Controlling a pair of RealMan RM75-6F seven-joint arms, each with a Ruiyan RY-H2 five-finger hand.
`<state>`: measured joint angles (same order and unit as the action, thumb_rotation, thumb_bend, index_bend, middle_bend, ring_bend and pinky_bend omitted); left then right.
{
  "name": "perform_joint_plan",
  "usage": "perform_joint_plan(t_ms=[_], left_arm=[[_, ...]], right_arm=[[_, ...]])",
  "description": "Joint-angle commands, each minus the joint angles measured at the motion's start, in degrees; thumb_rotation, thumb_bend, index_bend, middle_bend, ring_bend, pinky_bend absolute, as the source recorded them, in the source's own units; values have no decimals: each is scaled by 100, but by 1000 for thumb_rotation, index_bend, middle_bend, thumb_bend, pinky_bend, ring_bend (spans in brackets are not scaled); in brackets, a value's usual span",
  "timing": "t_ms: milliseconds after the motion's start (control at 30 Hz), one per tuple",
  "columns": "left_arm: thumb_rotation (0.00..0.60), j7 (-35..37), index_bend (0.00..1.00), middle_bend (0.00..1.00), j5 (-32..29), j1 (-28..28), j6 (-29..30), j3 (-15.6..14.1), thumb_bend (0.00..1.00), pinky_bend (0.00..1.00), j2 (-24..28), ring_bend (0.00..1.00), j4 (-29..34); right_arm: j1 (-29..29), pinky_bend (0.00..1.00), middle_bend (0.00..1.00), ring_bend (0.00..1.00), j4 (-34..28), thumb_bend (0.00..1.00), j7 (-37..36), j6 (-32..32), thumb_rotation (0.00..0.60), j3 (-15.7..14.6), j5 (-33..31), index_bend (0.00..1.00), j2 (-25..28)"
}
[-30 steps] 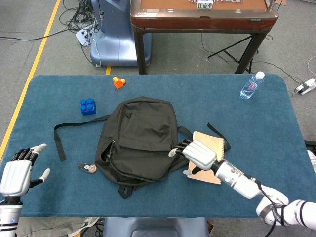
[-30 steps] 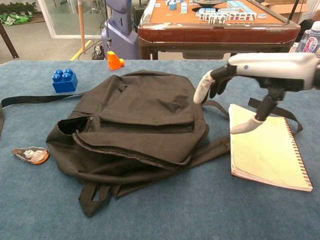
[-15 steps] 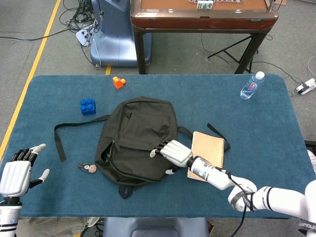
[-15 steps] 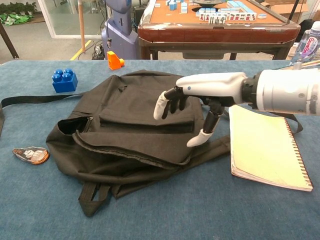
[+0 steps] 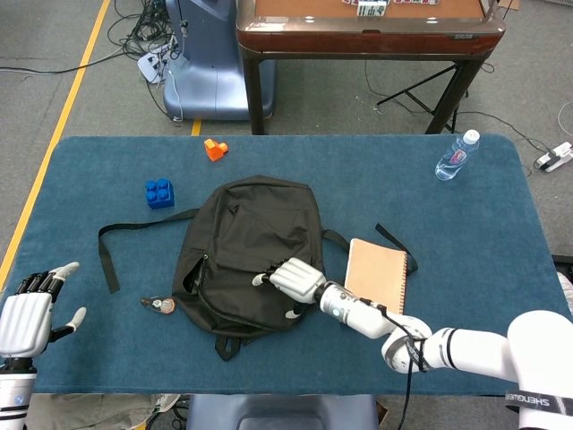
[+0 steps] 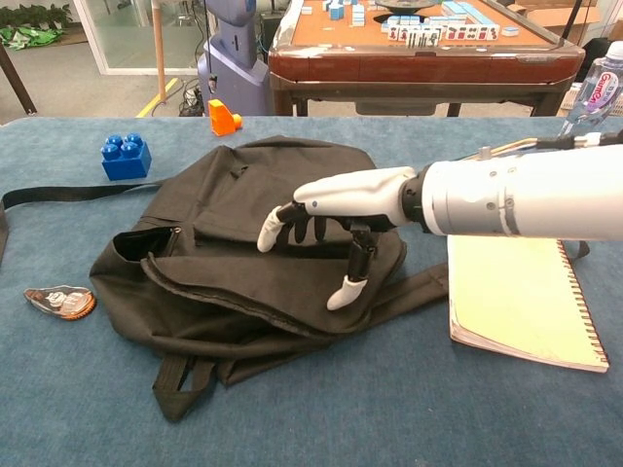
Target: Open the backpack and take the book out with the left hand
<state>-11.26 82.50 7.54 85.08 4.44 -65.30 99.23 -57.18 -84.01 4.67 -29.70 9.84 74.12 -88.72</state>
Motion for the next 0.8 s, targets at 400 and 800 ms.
perform_joint_plan(t_ms=[400, 800], left_arm=[[600, 25, 232, 260, 9, 35, -37, 25, 296, 190, -12, 240, -48], [600, 196, 232, 260, 203, 224, -106, 144, 296, 190, 80, 240, 39]], right_arm=[[-205, 330, 402, 275, 238, 524, 328, -215, 600, -100, -397, 502, -305], [-64, 370, 461, 332, 516, 620, -156, -772, 600, 225, -457, 586, -291]])
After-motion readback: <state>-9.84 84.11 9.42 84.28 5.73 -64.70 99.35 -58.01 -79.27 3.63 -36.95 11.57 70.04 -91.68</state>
